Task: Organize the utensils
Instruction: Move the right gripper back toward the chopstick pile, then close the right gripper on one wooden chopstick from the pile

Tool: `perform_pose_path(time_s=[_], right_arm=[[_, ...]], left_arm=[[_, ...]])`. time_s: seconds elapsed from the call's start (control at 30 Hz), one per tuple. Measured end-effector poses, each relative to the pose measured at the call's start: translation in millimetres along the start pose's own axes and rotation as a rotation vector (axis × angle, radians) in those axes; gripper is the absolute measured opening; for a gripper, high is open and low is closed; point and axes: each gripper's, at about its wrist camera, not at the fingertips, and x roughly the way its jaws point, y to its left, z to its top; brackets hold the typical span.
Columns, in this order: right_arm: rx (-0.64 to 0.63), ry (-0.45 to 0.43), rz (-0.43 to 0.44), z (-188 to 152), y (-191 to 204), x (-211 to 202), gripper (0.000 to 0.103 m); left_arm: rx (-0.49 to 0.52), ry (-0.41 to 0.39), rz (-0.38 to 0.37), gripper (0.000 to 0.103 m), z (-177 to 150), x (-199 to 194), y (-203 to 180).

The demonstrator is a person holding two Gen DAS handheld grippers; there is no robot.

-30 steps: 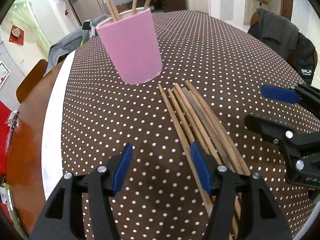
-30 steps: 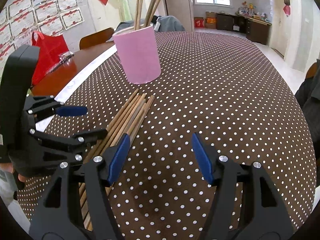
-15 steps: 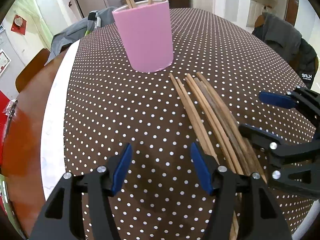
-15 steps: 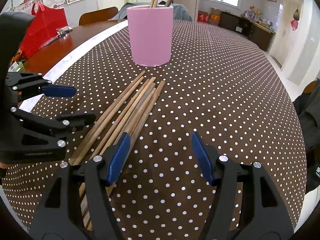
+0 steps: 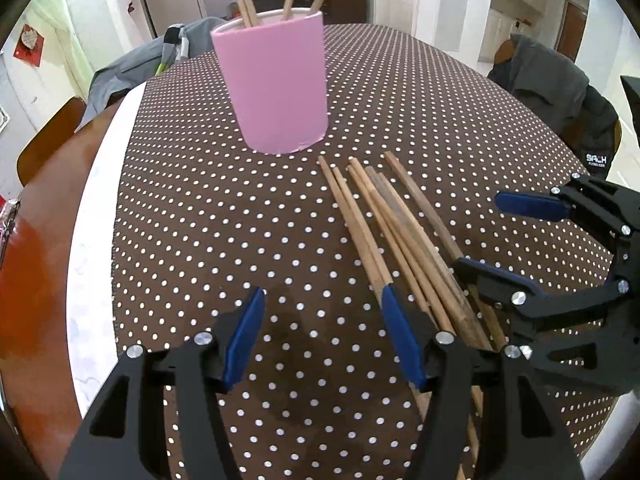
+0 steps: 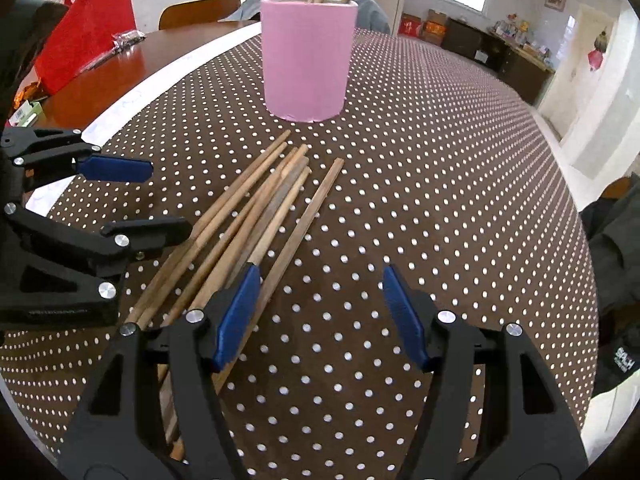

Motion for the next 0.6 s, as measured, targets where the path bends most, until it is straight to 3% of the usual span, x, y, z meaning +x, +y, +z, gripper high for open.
perform_pose_path(time_s=[0.4,0.6], right_arm=[[-0.006,0.074,0.043,6,-4,8,0.063],[0.016,0.1,0.063,4,-19,9,0.063]], left_arm=[[-0.037,0.071,-0.007,0.061,19,11,2],[-0.113,0.103,-0.085,0.061,18,17,20]])
